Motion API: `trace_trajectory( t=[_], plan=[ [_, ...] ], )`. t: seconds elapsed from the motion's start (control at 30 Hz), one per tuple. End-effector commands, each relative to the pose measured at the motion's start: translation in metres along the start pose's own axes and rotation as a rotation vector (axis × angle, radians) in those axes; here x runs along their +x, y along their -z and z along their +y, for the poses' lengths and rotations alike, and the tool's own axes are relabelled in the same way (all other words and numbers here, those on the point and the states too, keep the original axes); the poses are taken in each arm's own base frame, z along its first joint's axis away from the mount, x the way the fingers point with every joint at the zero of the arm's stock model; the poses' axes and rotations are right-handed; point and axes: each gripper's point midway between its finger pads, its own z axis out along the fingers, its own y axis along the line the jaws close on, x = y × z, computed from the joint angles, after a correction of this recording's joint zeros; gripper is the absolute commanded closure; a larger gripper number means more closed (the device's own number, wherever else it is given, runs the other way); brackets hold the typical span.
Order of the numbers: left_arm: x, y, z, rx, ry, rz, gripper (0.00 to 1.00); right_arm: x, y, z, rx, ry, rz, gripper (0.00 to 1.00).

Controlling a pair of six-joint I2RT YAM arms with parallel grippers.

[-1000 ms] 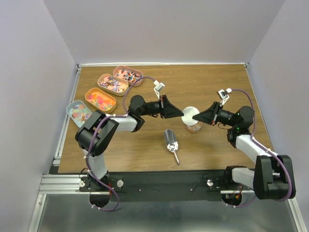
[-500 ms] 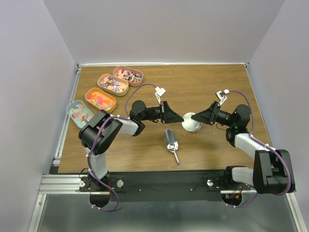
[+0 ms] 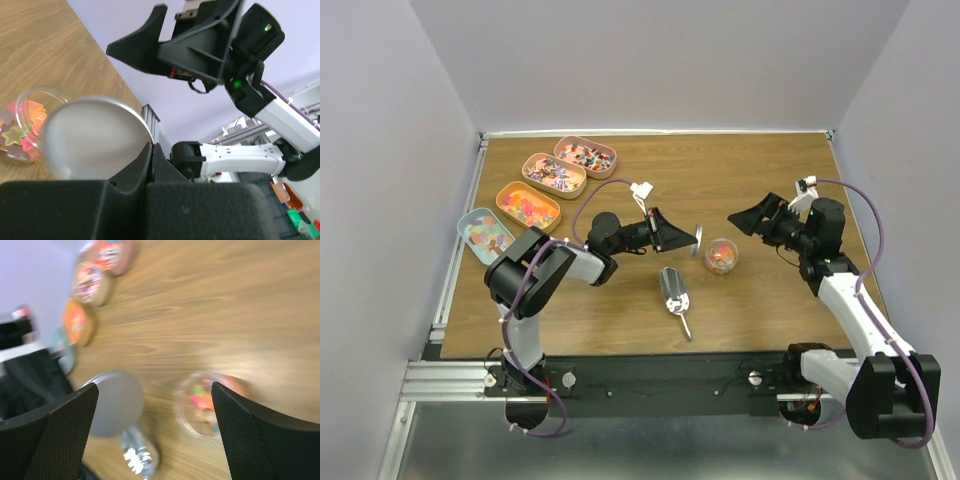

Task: Pack the candies
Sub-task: Pick up the bottle lid at the center of the board.

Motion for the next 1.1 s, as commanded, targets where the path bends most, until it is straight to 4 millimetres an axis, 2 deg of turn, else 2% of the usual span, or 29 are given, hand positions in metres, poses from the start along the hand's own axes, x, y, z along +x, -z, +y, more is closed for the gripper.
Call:
trace_trajectory(
  t=[0.0,0.07,0.17,0.27,0.37,0.47,0.5,0.53,0.57,0.63,0.67,0.7,0.8,0.87,1.07],
  plan=[
    [-0.01,-0.008,0.019,-0.034,0.023,-0.048,1.0,0.018,0.012,-0.079,0.394,-0.045,0.006,0.01],
    [-0.008,-0.009,0.027,-0.044,0.036,-0.043,1.0,0.03,0.01,-0.086,0.401,-0.062,0.049,0.02],
    [-0.009,-0.013,0.032,-0.043,0.036,-0.032,1.0,0.045,0.005,-0.085,0.362,-0.07,0.12,0.04],
    [-0.011,-0.017,0.026,-0.014,0.028,-0.031,1.0,0.053,0.004,-0.085,0.339,-0.056,0.154,0.04],
    [-0.014,-0.018,0.018,0.005,0.019,-0.03,1.0,0.055,0.002,-0.073,0.26,-0.021,0.179,0.04],
    [-0.016,-0.019,0.012,0.016,0.018,-0.032,1.0,0.052,0.0,-0.048,0.126,0.015,0.183,0.01],
    [-0.016,-0.018,0.01,0.021,0.018,-0.032,1.0,0.054,0.002,-0.03,0.031,0.025,0.199,0.0],
    [-0.017,-0.018,0.007,0.026,0.019,-0.032,1.0,0.058,0.003,-0.023,-0.014,0.019,0.211,0.0],
    [-0.017,-0.017,0.005,0.03,0.019,-0.033,1.0,0.047,0.001,-0.009,-0.085,0.039,0.167,0.0],
    [-0.019,-0.013,0.001,0.038,0.019,-0.036,1.0,0.05,0.006,0.008,-0.186,0.044,0.163,0.0],
    [-0.021,-0.011,-0.004,0.048,0.017,-0.039,1.0,0.042,0.005,0.018,-0.228,0.05,0.127,0.0],
    [-0.024,-0.008,-0.009,0.052,0.019,-0.051,1.0,0.042,0.008,0.025,-0.272,0.05,0.124,0.0],
    [-0.032,-0.002,-0.02,0.06,0.003,-0.069,1.0,0.036,0.011,0.042,-0.372,0.044,0.099,0.0],
    [-0.037,0.001,-0.024,0.053,0.002,-0.078,1.0,0.035,0.009,0.046,-0.404,0.062,0.103,0.0],
    [-0.045,0.002,-0.041,0.067,-0.011,-0.096,1.0,0.04,0.003,0.066,-0.495,0.117,0.145,0.0]
  ],
)
